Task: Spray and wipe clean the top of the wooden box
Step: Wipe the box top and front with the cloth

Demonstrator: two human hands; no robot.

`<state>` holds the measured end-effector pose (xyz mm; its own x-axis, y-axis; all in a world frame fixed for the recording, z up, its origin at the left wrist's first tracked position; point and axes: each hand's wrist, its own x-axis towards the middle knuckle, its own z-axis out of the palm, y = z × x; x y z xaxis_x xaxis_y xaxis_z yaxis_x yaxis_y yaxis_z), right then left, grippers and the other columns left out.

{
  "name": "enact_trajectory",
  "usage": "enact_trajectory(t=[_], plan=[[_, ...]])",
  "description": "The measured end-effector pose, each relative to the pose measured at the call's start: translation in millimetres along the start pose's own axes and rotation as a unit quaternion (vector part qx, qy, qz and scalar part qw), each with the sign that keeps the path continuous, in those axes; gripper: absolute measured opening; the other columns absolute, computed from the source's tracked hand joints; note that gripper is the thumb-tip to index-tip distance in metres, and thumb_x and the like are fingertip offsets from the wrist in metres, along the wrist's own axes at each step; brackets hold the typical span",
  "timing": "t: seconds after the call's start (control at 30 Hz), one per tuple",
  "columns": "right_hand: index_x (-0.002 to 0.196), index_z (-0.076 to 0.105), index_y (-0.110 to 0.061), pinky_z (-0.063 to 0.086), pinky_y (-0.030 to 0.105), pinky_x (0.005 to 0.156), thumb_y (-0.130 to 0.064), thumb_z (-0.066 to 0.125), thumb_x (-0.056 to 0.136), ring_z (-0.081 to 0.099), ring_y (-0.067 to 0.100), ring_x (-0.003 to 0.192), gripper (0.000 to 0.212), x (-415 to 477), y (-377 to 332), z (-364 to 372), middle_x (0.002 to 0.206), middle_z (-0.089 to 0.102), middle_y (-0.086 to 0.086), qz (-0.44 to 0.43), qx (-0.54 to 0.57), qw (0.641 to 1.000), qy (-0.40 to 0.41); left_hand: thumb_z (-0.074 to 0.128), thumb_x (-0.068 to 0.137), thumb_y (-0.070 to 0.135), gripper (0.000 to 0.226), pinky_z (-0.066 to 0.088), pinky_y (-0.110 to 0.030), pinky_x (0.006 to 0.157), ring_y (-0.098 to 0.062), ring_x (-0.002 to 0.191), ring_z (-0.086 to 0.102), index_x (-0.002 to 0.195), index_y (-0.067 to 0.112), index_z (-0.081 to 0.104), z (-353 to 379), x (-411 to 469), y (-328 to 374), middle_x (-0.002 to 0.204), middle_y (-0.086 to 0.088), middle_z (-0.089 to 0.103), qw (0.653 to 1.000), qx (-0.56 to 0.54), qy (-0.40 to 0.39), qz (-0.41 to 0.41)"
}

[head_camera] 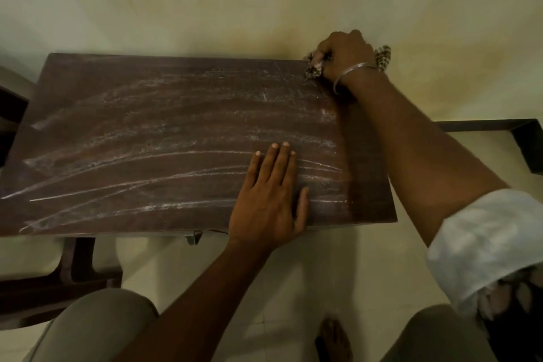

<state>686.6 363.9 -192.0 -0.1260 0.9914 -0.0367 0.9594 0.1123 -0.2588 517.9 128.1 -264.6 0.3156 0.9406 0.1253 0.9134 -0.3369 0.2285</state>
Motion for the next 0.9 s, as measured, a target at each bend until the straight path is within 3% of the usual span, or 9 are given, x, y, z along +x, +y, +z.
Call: enact_trajectory(t=[0.1, 0.13, 0.27, 0.3, 0.43, 0.6, 0.67, 0.77, 0.9], plan=[[0.079, 0.077, -0.032, 0.057, 0.035, 0.085, -0.01, 0.072, 0.077, 0.066, 0.02, 0.09, 0.022, 2, -1, -25, 0.095, 0.074, -0.003, -0.011, 0.018, 0.982, -0.188, 0.031, 0.104, 0.045, 0.065, 0.017, -0.049, 0.126, -0.028, 0.154, 0.023, 0.153, 0.002, 0.039, -1, 0, 2, 0.162, -0.016, 0.032, 1.0, -0.001, 0.005, 0.001], [0.08, 0.077, -0.032, 0.056, 0.035, 0.085, -0.011, 0.073, 0.077, 0.066, 0.02, 0.091, 0.021, 1, -4, -26, 0.095, 0.074, -0.003, -0.008, 0.021, 0.981, -0.191, 0.032, 0.104, 0.044, 0.064, 0.017, -0.049, 0.126, -0.029, 0.154, 0.024, 0.152, 0.002, 0.039, -1, 0, 2, 0.162, -0.016, 0.033, 1.0, -0.001, 0.006, 0.001], [0.084, 0.075, -0.03, 0.049, 0.045, 0.091, -0.006, 0.062, 0.081, 0.054, 0.029, 0.109, 0.027, -13, -14, 3, 0.1, 0.068, -0.004, 0.03, -0.02, 0.999, 0.034, 0.031, 0.104, 0.045, 0.065, 0.018, -0.049, 0.126, -0.028, 0.154, 0.024, 0.152, 0.002, 0.04, -2, 0, 2, 0.162, -0.016, 0.033, 1.0, -0.004, 0.003, -0.001], [0.084, 0.075, -0.03, 0.05, 0.044, 0.09, -0.006, 0.063, 0.081, 0.056, 0.028, 0.107, 0.027, -15, -12, 2, 0.099, 0.068, -0.005, 0.035, -0.006, 0.999, 0.032, 0.03, 0.104, 0.045, 0.065, 0.019, -0.049, 0.125, -0.028, 0.154, 0.024, 0.152, 0.002, 0.04, -2, 0, 2, 0.162, -0.016, 0.033, 1.0, -0.003, 0.002, -0.001], [0.09, 0.079, -0.026, 0.058, 0.041, 0.083, -0.015, 0.066, 0.079, 0.066, 0.022, 0.091, 0.02, -6, -13, -34, 0.097, 0.073, -0.003, 0.023, -0.012, 0.976, -0.215, 0.03, 0.104, 0.045, 0.066, 0.021, -0.05, 0.124, -0.028, 0.153, 0.025, 0.152, 0.002, 0.04, 1, 0, 2, 0.161, -0.016, 0.034, 1.0, -0.003, 0.01, 0.0], [0.083, 0.075, -0.03, 0.048, 0.045, 0.092, -0.011, 0.064, 0.081, 0.054, 0.028, 0.11, 0.022, -21, -16, 6, 0.102, 0.068, -0.005, 0.039, -0.025, 0.998, 0.047, 0.03, 0.103, 0.045, 0.066, 0.024, -0.051, 0.123, -0.03, 0.152, 0.027, 0.15, 0.001, 0.042, -2, -1, 3, 0.16, -0.017, 0.036, 1.0, -0.006, 0.019, 0.001], [0.084, 0.077, -0.029, 0.053, 0.042, 0.087, -0.014, 0.066, 0.079, 0.061, 0.025, 0.101, 0.019, -19, -8, 0, 0.098, 0.071, -0.004, 0.031, 0.017, 0.999, 0.001, 0.031, 0.102, 0.045, 0.066, 0.025, -0.052, 0.123, -0.03, 0.152, 0.027, 0.15, 0.001, 0.043, -1, 0, 3, 0.16, -0.017, 0.036, 1.0, -0.007, 0.02, 0.001], [0.087, 0.079, -0.026, 0.054, 0.032, 0.079, -0.019, 0.072, 0.075, 0.065, 0.019, 0.085, 0.015, -10, -10, -23, 0.089, 0.073, -0.003, 0.019, 0.022, 0.982, -0.188, 0.032, 0.102, 0.045, 0.066, 0.023, -0.052, 0.124, -0.029, 0.153, 0.027, 0.151, 0.002, 0.042, 1, 1, 2, 0.161, -0.017, 0.035, 1.0, 0.004, 0.02, -0.001], [0.084, 0.074, -0.031, 0.053, 0.04, 0.083, -0.012, 0.064, 0.081, 0.058, 0.026, 0.103, 0.022, -33, -14, 3, 0.102, 0.07, -0.005, 0.033, 0.028, 0.999, 0.021, 0.03, 0.102, 0.046, 0.067, 0.022, -0.052, 0.124, -0.029, 0.153, 0.025, 0.151, 0.002, 0.041, 0, 0, 2, 0.161, -0.016, 0.034, 1.0, 0.007, 0.009, 0.001]])
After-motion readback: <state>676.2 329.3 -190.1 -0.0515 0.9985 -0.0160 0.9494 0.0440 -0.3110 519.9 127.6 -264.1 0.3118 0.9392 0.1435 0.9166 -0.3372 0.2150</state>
